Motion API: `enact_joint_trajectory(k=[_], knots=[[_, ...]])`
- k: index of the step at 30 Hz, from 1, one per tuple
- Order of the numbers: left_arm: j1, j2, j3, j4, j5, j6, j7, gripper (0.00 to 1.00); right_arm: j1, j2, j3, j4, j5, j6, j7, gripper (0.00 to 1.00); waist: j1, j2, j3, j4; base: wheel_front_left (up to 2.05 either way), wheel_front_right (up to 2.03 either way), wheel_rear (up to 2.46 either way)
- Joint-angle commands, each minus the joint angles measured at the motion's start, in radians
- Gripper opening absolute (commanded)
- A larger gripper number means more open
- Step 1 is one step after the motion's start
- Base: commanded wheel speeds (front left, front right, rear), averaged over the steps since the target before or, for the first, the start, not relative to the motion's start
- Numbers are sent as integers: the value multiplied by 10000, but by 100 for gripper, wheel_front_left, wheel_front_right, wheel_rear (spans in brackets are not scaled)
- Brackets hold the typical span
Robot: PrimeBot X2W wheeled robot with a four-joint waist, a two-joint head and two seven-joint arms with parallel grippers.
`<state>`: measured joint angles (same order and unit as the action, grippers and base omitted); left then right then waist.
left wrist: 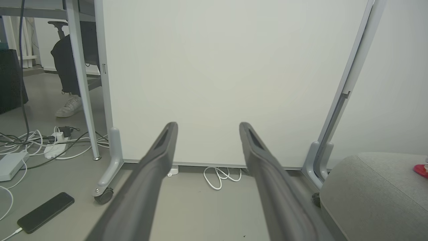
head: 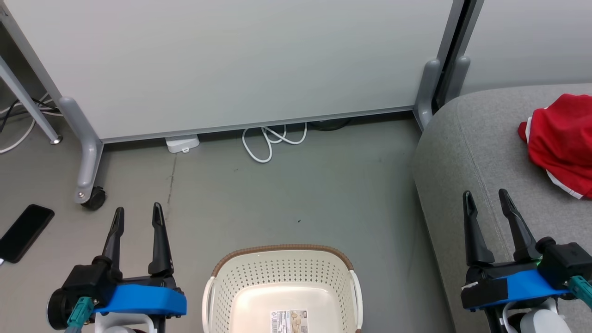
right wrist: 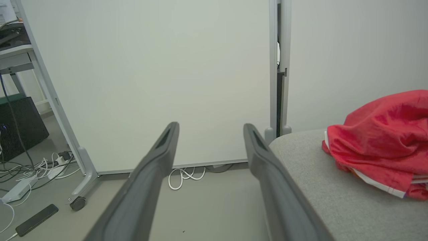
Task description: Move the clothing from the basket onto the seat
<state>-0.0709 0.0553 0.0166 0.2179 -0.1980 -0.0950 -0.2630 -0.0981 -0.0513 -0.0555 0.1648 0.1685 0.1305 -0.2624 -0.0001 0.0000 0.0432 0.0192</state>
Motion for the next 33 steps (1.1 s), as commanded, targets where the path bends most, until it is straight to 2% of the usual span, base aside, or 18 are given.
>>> enact_joint_trajectory(k=[1, 20, 21, 25, 33], knots=[[74, 5, 30, 25, 75, -35, -24, 100, 167, 13, 15, 21, 19, 5, -38, 100, 1, 0, -75, 26, 0, 0, 0], [-41, -49, 45, 174, 296, -68, -24, 100, 409, 15, 316, 210, 297, 5, -38, 100, 1, 0, -278, 158, 0, 0, 0], [76, -44, 20, 213, 289, -87, 6, 0, 262, 2, 316, 242, 271, 0, 9, 0, 1, 0, -281, 158, 0, 0, 0], [324, -86, 39, 583, 203, -88, 103, 0, 370, 11, 313, 585, 363, 0, 82, 0, 1, 0, -281, 156, 0, 0, 0], [194, -80, 190, 592, -1375, -119, 553, 0, 304, 11, 204, 610, 1921, 0, 496, 0, 1, 0, -289, 134, 0, 0, 0]])
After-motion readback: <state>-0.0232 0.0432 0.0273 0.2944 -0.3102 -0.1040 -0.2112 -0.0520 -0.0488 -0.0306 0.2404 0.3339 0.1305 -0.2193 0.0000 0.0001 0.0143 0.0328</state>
